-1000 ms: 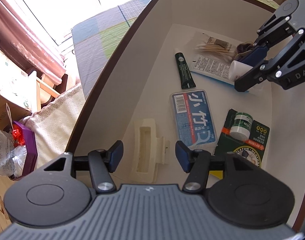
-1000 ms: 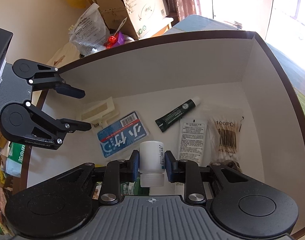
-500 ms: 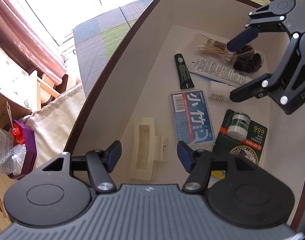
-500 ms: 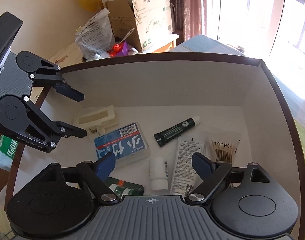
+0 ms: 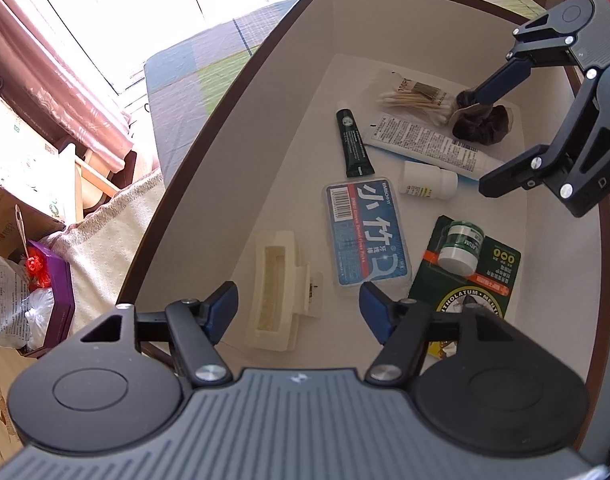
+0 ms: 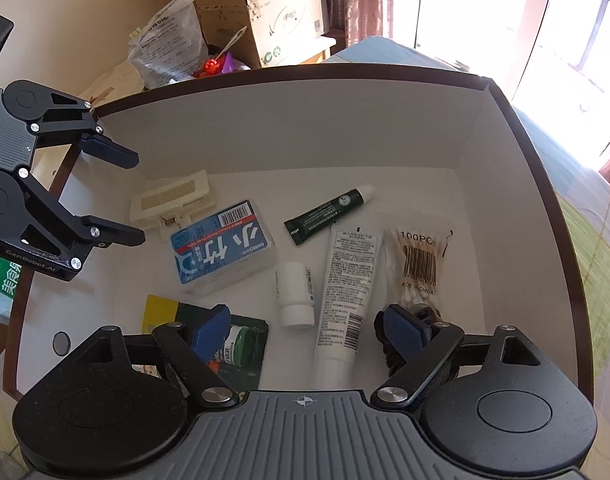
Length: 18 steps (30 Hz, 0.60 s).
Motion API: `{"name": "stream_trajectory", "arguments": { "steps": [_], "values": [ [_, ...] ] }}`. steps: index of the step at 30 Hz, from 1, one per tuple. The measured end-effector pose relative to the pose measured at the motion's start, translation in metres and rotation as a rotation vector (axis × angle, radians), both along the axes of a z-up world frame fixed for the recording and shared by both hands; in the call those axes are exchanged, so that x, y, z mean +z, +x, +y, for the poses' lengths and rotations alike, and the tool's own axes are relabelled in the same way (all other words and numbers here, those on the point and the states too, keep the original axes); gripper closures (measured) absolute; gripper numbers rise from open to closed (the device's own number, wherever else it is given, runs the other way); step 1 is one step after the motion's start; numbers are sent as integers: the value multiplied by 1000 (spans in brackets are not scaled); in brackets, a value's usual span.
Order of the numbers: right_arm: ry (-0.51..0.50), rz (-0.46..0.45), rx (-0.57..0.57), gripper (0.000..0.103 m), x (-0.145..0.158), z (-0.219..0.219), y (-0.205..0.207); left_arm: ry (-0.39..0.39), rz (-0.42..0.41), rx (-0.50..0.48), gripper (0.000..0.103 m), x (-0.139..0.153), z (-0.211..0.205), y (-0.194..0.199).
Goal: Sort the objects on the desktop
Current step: 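Withdraw both tools from the box toward the lavender tube and red packet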
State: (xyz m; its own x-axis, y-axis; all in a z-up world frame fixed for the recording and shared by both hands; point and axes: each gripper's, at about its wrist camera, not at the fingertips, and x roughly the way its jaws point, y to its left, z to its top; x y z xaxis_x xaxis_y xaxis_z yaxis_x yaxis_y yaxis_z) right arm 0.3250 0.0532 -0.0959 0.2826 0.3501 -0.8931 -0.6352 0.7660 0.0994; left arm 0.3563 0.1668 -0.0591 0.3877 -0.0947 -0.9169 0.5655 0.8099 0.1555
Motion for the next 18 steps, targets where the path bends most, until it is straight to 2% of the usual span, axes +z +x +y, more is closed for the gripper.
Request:
{"name": "stream_trajectory", "arguments": {
  "steps": [5,18],
  "values": [
    [-6,-1,-4,14,3,-2,-7,-1,-9,0,36,4,-3,-6],
    [-10,-31,7,14,22,-6,-29,-9,-62,7,23,27,-12,-29]
  ]
}}
